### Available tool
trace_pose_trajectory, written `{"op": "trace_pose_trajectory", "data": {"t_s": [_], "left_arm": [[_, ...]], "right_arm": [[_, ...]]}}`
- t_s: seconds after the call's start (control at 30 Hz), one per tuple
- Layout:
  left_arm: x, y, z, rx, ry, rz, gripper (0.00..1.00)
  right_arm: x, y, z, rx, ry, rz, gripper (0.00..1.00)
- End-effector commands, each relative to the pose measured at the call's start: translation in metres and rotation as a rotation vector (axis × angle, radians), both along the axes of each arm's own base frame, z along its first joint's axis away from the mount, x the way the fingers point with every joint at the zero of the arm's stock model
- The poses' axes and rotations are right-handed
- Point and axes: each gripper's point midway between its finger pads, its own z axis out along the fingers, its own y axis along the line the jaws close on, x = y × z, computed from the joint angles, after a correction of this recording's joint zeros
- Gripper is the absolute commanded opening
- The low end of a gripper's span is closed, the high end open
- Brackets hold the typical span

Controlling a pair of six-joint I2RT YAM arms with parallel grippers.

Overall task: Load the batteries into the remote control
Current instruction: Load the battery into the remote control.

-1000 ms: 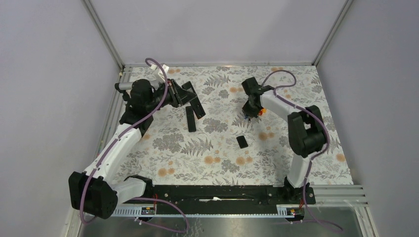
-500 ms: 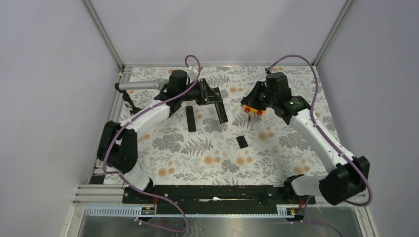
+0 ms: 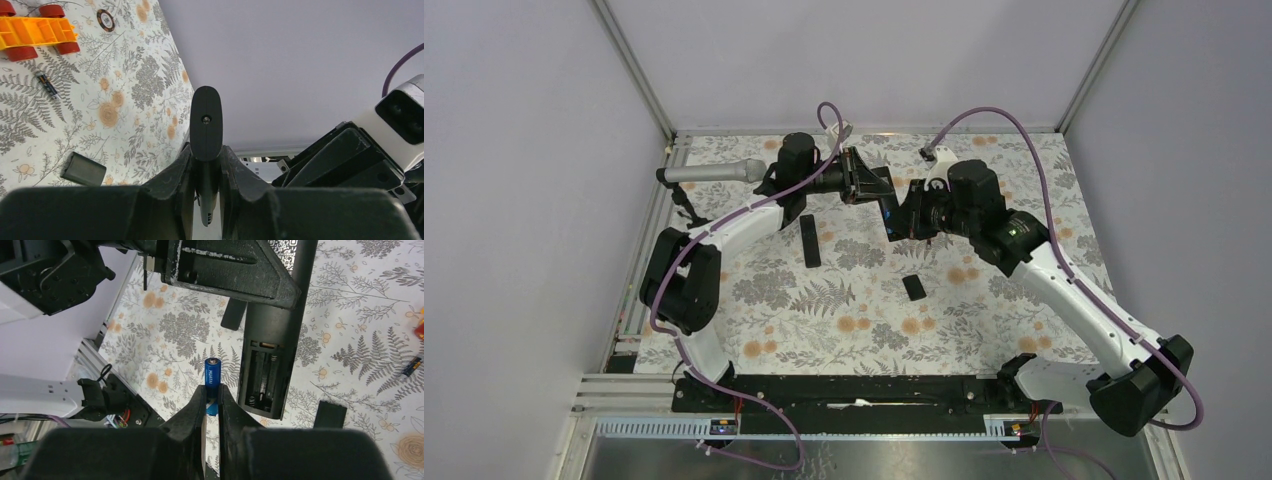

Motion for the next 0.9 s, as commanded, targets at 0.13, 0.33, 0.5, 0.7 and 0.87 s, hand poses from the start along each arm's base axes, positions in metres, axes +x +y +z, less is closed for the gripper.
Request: {"op": "trace_pose_trajectory", "data": {"t_s": [0.13,0.33,0.5,0.7,0.87], "left_arm": [[-0.012,-0.002,0.04,-0.086,-0.065,-0.064,0.0],[-0.014,-0.002,0.049,-0.106,-0.07,-0.078,0.0],[-0.015,-0.003,0.056,-0.14,-0.065,-0.085,0.0],[-0.016,-0.003,0.062,-0.171,-0.073,-0.087,0.0],[-0.015,-0.001,0.065,-0.179,-0.096,-0.069,0.0]], "right_arm": [[0.018,-0.003,0.013,-0.079,-0.141,-0.041,0.11],[0.018,-0.002,0.006,-0.108,-0.15,-0.033,0.11],[0.019,-0.003,0.003,-0.124,-0.154,-0.031,0.11],[0.015,-0.001,-0.002,-0.12,-0.135,-0.013,0.15],[0.011,0.003,0.001,-0.097,-0.121,0.003,0.18]]}}
